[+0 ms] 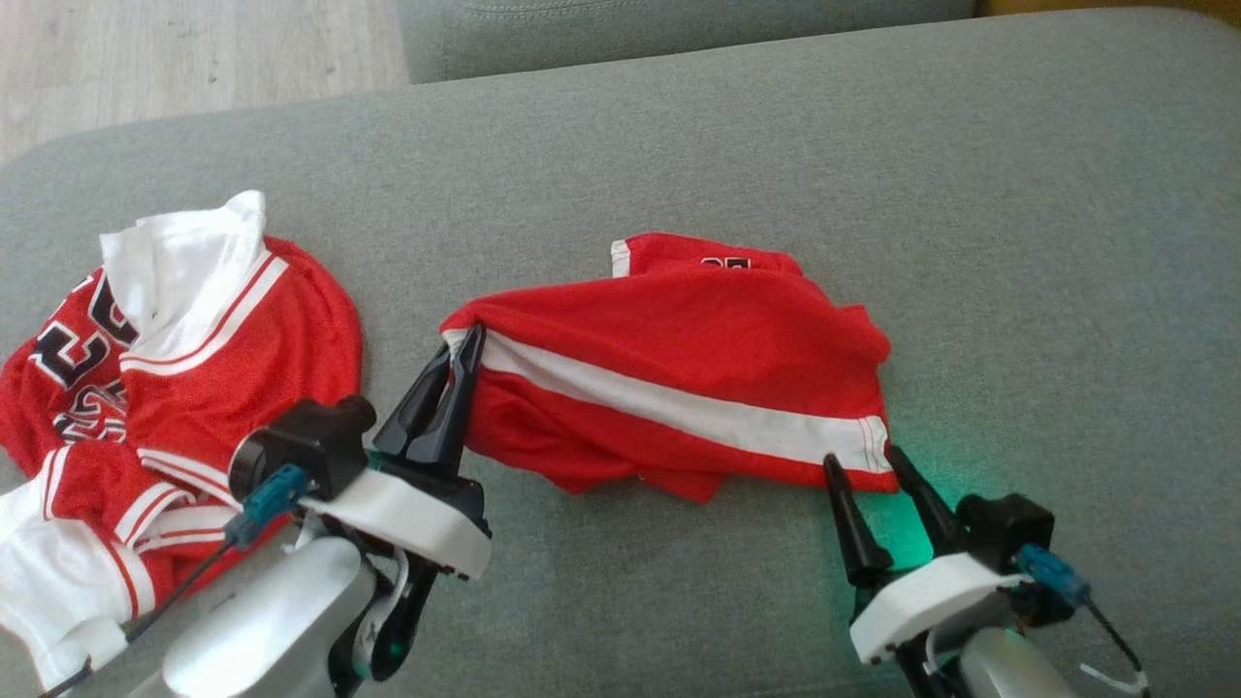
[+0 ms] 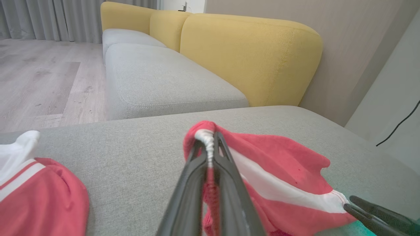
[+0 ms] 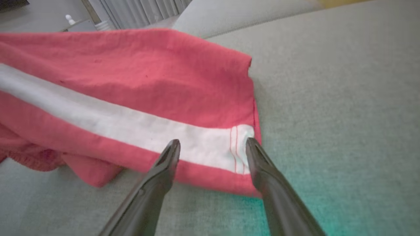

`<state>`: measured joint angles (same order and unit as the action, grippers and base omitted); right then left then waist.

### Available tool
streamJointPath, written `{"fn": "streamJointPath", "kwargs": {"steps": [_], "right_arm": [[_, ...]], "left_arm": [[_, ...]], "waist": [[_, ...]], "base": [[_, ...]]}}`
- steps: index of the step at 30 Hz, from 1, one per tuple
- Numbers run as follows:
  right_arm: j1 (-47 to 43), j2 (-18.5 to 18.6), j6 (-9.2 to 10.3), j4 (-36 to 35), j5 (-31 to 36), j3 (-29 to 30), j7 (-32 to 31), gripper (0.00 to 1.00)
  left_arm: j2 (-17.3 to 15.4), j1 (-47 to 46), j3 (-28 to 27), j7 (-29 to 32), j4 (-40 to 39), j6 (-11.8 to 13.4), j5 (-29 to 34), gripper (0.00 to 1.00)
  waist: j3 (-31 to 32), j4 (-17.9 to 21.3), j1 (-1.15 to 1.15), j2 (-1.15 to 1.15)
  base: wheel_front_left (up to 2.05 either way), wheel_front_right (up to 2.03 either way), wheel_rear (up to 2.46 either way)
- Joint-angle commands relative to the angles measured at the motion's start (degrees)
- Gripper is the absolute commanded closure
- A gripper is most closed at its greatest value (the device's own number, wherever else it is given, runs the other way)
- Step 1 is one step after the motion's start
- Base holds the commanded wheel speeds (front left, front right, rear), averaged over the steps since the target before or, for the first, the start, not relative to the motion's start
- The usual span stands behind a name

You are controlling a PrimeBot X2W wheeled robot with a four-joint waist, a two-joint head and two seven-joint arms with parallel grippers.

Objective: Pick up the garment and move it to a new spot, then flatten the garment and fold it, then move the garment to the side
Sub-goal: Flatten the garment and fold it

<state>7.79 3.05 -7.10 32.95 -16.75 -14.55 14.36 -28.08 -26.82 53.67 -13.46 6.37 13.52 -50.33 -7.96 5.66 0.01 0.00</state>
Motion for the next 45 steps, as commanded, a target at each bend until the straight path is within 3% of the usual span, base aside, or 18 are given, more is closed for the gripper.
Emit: {"fn": "streamJointPath", "kwargs": {"steps": [1,19,20,21,22,23,30,36,40,45], "right_arm": [[1.69,0.88,-0.39,-0.74,-0.35,-1.35,0.63,0.0],[5.92,1.36,-0.39,4.86,-0.52,-3.31,0.63,0.0],[6.1,1.33,-0.39,5.15,-0.65,-3.52,0.63,0.04],[6.35,1.35,-0.39,5.04,-0.47,-3.77,0.63,0.31],[6.59,1.49,-0.39,4.6,-0.2,-3.57,0.63,0.72],[6.77,1.66,-0.39,3.91,0.05,-3.12,0.63,1.0],[9.18,1.76,-0.39,-7.91,2.17,5.1,0.63,1.0],[22.54,5.31,-0.39,-16.57,3.43,11.16,0.63,1.0],[36.59,10.82,-0.39,-16.29,3.59,14.42,0.63,1.0],[48.7,16.21,-0.39,-17.86,4.77,17.82,0.63,1.0]], "left_arm": [[-1.02,-3.17,-2.6,-0.82,-1.22,-0.39,0.77,1.0],[-0.68,-4.22,-2.32,-0.87,-0.77,-0.7,1.44,1.0],[-0.66,-4.28,-2.29,-0.85,-0.76,-0.72,1.44,1.0],[-0.64,-4.3,-2.28,-0.85,-0.72,-0.77,1.39,1.0],[-0.65,-4.33,-2.28,-0.85,-0.65,-0.83,1.35,1.0],[-0.69,-4.41,-2.32,-0.86,-0.55,-0.9,1.35,1.0],[-1.64,-9.07,-2.35,-0.51,-0.07,-2.47,3.73,1.0],[-1.19,-25.37,-2.88,1.55,2.78,-7.44,9.27,1.0],[3.0,-39.75,-3.4,1.02,8.37,-12.09,13.19,1.0],[9.21,-53.13,-6.29,-1.25,15.69,-14.75,17.55,1.0]], "waist": [[-0.06,-0.09,-0.01,0.0],[-1.71,-1.81,-0.01,0.0],[-1.76,-1.92,-0.01,0.0],[-1.77,-2.01,-0.01,0.0],[-1.76,-2.09,-0.01,0.0],[-1.7,-2.17,-0.01,0.0],[-1.85,-2.04,-0.01,0.0],[-5.35,-0.1,-0.01,0.0],[-9.04,0.98,-0.01,0.0],[-12.75,1.71,-0.01,0.0]], "base": [[0.0,0.0,0.0],[0.0,0.0,0.0],[0.0,0.0,0.0],[0.0,0.0,0.0],[0.0,0.0,0.0],[0.0,0.0,0.0],[0.0,0.0,0.0],[0.0,0.0,0.0],[0.0,0.0,0.0],[0.0,0.0,0.0]]}}
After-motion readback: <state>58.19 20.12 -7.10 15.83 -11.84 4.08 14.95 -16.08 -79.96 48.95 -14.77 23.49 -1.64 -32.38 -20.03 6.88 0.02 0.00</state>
